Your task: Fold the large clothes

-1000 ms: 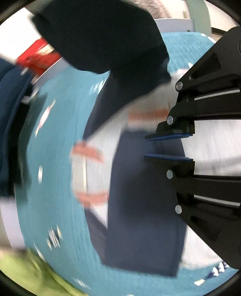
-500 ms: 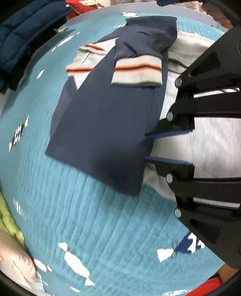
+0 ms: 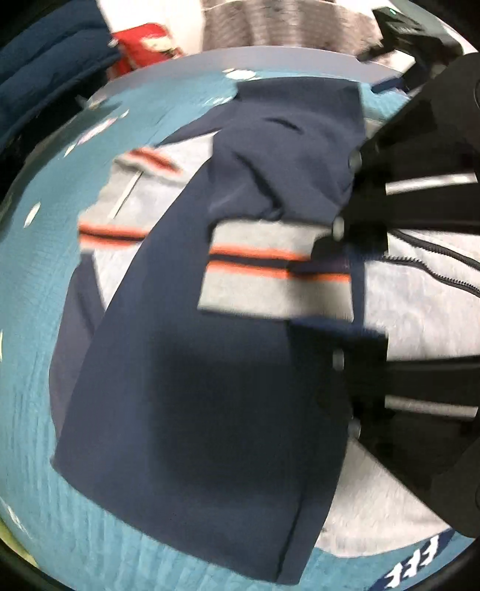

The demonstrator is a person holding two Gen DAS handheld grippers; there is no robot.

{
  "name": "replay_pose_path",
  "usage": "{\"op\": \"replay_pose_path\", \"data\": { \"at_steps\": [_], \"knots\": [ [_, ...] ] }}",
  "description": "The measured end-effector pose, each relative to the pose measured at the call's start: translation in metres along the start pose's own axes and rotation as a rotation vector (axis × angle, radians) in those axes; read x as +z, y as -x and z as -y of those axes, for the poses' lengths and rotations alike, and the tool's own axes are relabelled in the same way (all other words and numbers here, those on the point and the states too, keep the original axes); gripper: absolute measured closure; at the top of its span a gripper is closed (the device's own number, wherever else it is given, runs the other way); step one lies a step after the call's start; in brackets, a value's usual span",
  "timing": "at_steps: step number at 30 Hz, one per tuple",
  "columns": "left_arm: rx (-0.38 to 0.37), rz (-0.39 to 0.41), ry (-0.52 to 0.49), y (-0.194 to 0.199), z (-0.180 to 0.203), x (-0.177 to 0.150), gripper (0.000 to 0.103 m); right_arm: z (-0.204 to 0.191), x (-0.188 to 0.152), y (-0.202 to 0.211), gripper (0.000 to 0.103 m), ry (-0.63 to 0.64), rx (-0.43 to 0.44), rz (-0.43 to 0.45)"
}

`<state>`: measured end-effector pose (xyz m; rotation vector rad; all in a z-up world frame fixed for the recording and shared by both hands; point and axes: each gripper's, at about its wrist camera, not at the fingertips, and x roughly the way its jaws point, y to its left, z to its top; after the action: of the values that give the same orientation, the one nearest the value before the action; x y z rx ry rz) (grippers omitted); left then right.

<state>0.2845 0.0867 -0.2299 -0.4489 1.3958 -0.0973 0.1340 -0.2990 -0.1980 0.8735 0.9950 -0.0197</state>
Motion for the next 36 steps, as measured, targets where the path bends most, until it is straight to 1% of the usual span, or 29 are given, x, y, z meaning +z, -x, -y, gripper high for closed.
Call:
{"op": "replay_pose_path", "data": {
  "at_steps": [2,3,4,5,6,9,11,12,13,14,15,16,18,19,21,22,24,25,26,28,30,31,32,33,34,35,36],
  "knots": [
    [-0.021,0.020,0.021,0.007,-0.004,0.005,0.097,-0.003,0.000,-0.006,0.031,-0.012,0.002,-0.023],
    [-0.032,0.038,0.021,0.013,-0.004,0.006,0.097,-0.007,0.000,-0.011,0.035,-0.021,0.031,-0.040],
    [-0.041,0.063,0.012,0.023,-0.005,0.007,0.097,-0.008,-0.001,-0.014,0.036,-0.037,0.068,-0.052],
    [-0.054,0.097,0.000,0.034,-0.003,0.009,0.097,-0.010,-0.001,-0.016,0.036,-0.051,0.092,-0.059],
    [-0.063,0.117,-0.005,0.041,-0.001,0.011,0.098,-0.011,-0.001,-0.020,0.036,-0.057,0.097,-0.066],
    [-0.045,0.174,-0.009,0.067,0.002,0.012,0.098,-0.010,0.001,-0.026,0.036,-0.075,0.069,-0.031],
    [-0.027,0.225,-0.018,0.085,0.001,0.014,0.098,0.000,0.007,-0.034,0.036,-0.158,0.106,0.001],
    [-0.018,0.249,-0.017,0.093,0.000,0.016,0.098,0.006,0.011,-0.040,0.035,-0.217,0.148,-0.002],
    [-0.008,0.271,-0.020,0.101,-0.002,0.020,0.098,0.010,0.013,-0.045,0.031,-0.260,0.186,-0.009],
    [-0.006,0.280,-0.025,0.110,-0.009,0.023,0.098,0.012,0.014,-0.049,0.028,-0.286,0.213,-0.012],
    [-0.005,0.290,-0.020,0.115,-0.014,0.026,0.098,0.011,0.015,-0.058,0.024,-0.315,0.224,-0.026],
    [-0.004,0.289,-0.016,0.117,-0.017,0.029,0.098,0.009,0.015,-0.063,0.024,-0.330,0.227,-0.031],
    [0.026,0.281,-0.004,0.114,-0.021,0.035,0.098,0.008,0.012,-0.069,0.024,-0.349,0.247,-0.013],
    [0.031,0.284,0.003,0.117,-0.025,0.032,0.098,0.007,0.010,-0.072,0.024,-0.376,0.252,-0.038],
    [0.027,0.298,0.025,0.122,-0.031,0.033,0.098,0.003,0.000,-0.075,0.026,-0.448,0.272,-0.166],
    [0.022,0.302,0.038,0.126,-0.035,0.034,0.098,0.002,-0.006,-0.072,0.026,-0.468,0.274,-0.196],
    [0.011,0.316,0.051,0.134,-0.040,0.033,0.099,0.001,-0.018,-0.067,0.026,-0.458,0.300,-0.219],
    [0.008,0.326,0.043,0.140,-0.040,0.034,0.099,0.001,-0.020,-0.068,0.026,-0.440,0.296,-0.204],
    [0.014,0.334,0.036,0.143,-0.039,0.034,0.102,0.001,-0.019,-0.069,0.026,-0.421,0.286,-0.179],
    [0.048,0.369,0.021,0.153,-0.037,0.033,0.103,0.003,-0.014,-0.080,0.028,-0.378,0.271,-0.112],
    [0.044,0.385,0.011,0.160,-0.037,0.033,0.102,0.007,-0.009,-0.082,0.029,-0.416,0.313,-0.051],
    [0.058,0.384,0.009,0.160,-0.037,0.032,0.102,0.006,-0.005,-0.079,0.041,-0.409,0.328,-0.010],
    [0.070,0.377,-0.001,0.158,-0.037,0.032,0.103,0.004,-0.001,-0.076,0.052,-0.375,0.313,0.016],
    [0.078,0.360,-0.018,0.153,-0.036,0.031,0.103,-0.002,0.007,-0.072,0.068,-0.307,0.256,0.033],
    [0.078,0.337,-0.034,0.145,-0.035,0.029,0.103,-0.004,0.010,-0.071,0.078,-0.276,0.224,0.034],
    [0.076,0.320,-0.047,0.139,-0.035,0.027,0.102,-0.004,0.014,-0.069,0.085,-0.249,0.171,0.028],
    [0.079,0.295,-0.058,0.128,-0.033,0.024,0.102,-0.002,0.015,-0.067,0.088,-0.239,0.133,0.023]
  ]
}}
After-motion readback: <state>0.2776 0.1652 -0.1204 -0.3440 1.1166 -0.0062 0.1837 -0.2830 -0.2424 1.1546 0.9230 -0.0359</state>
